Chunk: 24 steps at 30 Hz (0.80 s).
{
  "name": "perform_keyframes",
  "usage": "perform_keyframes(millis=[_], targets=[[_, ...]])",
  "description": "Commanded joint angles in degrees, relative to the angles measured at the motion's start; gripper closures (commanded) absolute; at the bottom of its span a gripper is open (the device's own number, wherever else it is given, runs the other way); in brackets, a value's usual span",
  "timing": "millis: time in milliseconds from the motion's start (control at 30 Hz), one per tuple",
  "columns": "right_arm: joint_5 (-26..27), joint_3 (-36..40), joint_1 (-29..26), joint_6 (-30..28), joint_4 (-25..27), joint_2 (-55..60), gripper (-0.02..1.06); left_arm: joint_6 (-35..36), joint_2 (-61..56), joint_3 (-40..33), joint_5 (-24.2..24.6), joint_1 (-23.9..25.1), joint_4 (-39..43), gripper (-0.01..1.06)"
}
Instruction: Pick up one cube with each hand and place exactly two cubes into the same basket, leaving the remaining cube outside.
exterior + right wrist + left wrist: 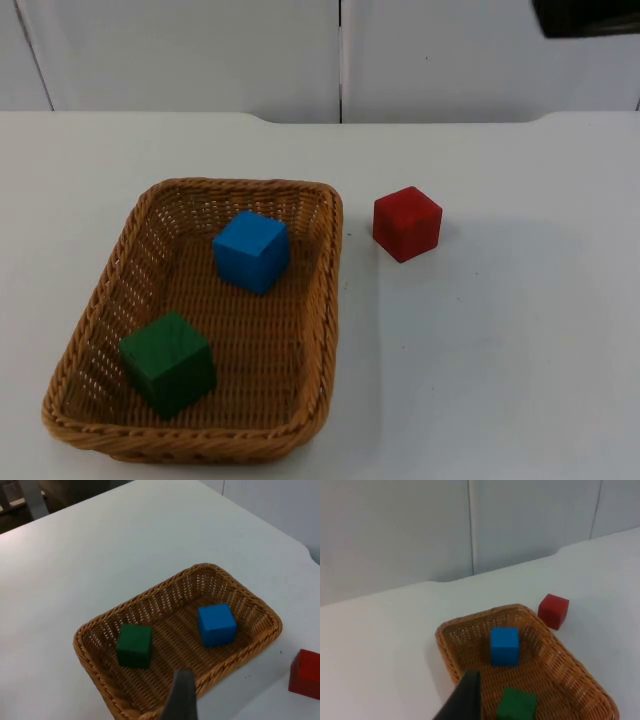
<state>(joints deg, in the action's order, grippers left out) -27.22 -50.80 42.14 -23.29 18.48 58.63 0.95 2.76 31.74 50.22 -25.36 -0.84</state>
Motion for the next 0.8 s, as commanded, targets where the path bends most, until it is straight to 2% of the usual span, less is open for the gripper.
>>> perform_keyframes(millis=[0, 100, 300, 633, 767], targets=[[0.78, 1.12, 0.28, 0.39, 0.08, -2.45, 0.38, 1.92, -2.17, -0.1, 2.01, 0.21, 1.31, 0.11], [0.78, 2.4, 0.28, 0.64, 0.08, -5.04, 0.38, 1.92, -2.76, -0.1, 2.94, 0.21, 1.46, 0.11], [-0.6, 4.69, 0.28, 1.96, 0.08, -11.69, 0.38, 1.28, -2.76, -0.1, 8.12, 0.21, 1.6, 0.11], [-2.49, 9.19, 0.28, 3.43, -0.28, -22.68, 0.38, 0.76, -2.76, -0.1, 9.83, 0.21, 2.87, 0.11], [-5.24, 9.96, 0.28, 4.68, -0.39, -27.73, 0.38, 0.76, -2.76, -0.23, 10.4, 0.21, 3.99, 0.11]])
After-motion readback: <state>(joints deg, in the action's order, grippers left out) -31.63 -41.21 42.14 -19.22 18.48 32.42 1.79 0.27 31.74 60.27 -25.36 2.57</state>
